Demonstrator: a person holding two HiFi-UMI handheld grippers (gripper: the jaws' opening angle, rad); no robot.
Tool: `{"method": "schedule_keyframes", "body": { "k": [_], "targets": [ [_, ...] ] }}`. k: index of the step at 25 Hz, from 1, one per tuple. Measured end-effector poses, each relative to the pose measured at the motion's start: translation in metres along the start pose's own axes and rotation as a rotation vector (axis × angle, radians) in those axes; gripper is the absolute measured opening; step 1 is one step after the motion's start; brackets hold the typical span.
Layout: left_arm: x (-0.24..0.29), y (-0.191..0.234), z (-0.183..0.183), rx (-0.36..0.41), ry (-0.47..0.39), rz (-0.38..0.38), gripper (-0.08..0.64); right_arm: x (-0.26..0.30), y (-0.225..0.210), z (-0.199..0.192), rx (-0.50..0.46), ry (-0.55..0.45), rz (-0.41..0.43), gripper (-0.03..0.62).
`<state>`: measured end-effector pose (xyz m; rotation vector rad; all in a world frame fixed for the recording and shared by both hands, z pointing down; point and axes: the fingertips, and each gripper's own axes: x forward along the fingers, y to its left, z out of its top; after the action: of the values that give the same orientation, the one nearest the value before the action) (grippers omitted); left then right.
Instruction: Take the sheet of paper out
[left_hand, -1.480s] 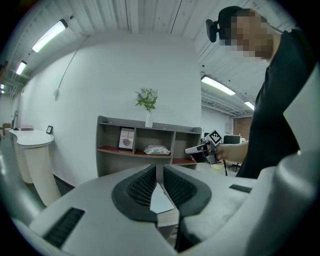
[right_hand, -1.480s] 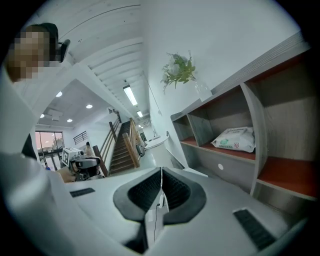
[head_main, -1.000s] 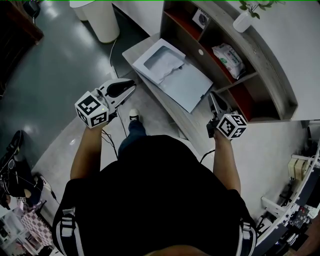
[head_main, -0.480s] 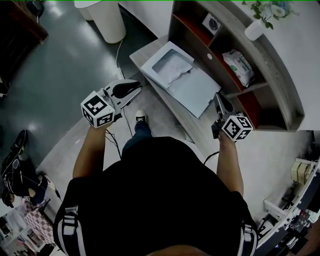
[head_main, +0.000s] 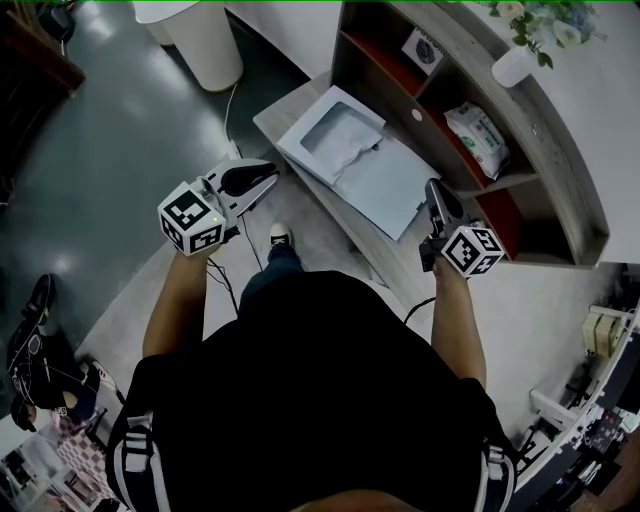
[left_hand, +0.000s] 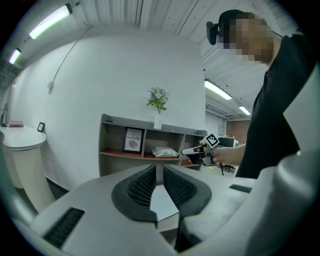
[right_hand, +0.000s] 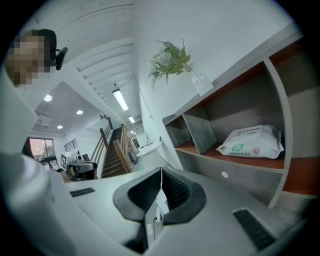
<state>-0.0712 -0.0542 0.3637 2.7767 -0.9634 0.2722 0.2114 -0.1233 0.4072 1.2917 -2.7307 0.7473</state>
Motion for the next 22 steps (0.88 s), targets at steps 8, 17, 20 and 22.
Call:
{"method": "schedule_keyframes", "body": {
  "k": [8,17,20,22],
  "targets": [
    [0.004,0.033,0.007,0.012,0.009,-0.011,0.055,0.032,0.004,0.008,0.001,-0.008,0.009,0.015],
    [0.021,0.061,0.002,0.001,0.042,-0.058,0.055,0.068,-0.002,0.007,0.013,0.007,0.01,0.015],
    [0.024,0.068,0.001,-0.004,0.051,-0.073,0.057,0.08,0.001,0.004,0.013,0.024,0.029,0.027],
    [0.025,0.074,-0.001,-0.007,0.06,-0.086,0.057,0.09,0.003,0.002,0.014,0.036,0.039,0.059]
  ]
}}
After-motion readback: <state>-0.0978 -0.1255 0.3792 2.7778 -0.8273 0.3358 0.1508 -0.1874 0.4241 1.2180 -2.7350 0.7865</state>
